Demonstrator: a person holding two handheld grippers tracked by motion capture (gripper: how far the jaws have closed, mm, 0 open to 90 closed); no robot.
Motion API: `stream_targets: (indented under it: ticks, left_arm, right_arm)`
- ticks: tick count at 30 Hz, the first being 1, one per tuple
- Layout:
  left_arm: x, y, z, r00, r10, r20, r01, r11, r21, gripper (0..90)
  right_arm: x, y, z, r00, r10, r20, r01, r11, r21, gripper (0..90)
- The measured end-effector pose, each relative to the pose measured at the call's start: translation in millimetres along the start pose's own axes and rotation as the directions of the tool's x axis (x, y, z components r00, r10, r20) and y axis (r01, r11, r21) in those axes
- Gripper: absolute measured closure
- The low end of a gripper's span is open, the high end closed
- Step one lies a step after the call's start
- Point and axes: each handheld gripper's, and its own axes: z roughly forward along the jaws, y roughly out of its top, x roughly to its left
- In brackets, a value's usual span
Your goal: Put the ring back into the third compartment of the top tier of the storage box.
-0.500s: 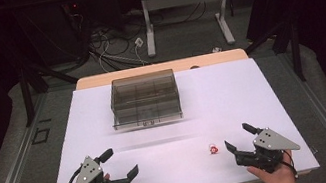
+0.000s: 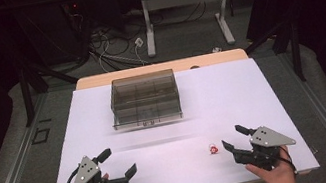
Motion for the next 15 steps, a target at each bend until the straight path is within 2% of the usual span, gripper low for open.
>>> stream_targets:
  ticks: [5, 11, 15]
  left_arm:
    - [-0.9, 0.1, -0.3, 1.0, 0.004, 0.0, -0.004, 1.0, 0.003, 0.2]
    - [-1.2, -1.0, -1.6, 1.0, 0.002, -0.001, -0.002, 1.0, 0.006, 0.2]
    - [-1.6, -1.1, -2.3, 1.0, 0.002, 0.002, -0.002, 1.0, 0.009, 0.2]
  right_arm:
    - [0.7, -0.8, 4.3, 0.9993, 0.016, -0.035, -0.016, 1.0, 0.001, 32.8]
    - [2.2, 2.4, 7.3, 0.9977, -0.005, -0.068, 0.006, 1.0, 0.011, 33.1]
    - [3.1, 4.3, 7.3, 0.9975, -0.015, -0.069, 0.017, 1.0, 0.024, 33.2]
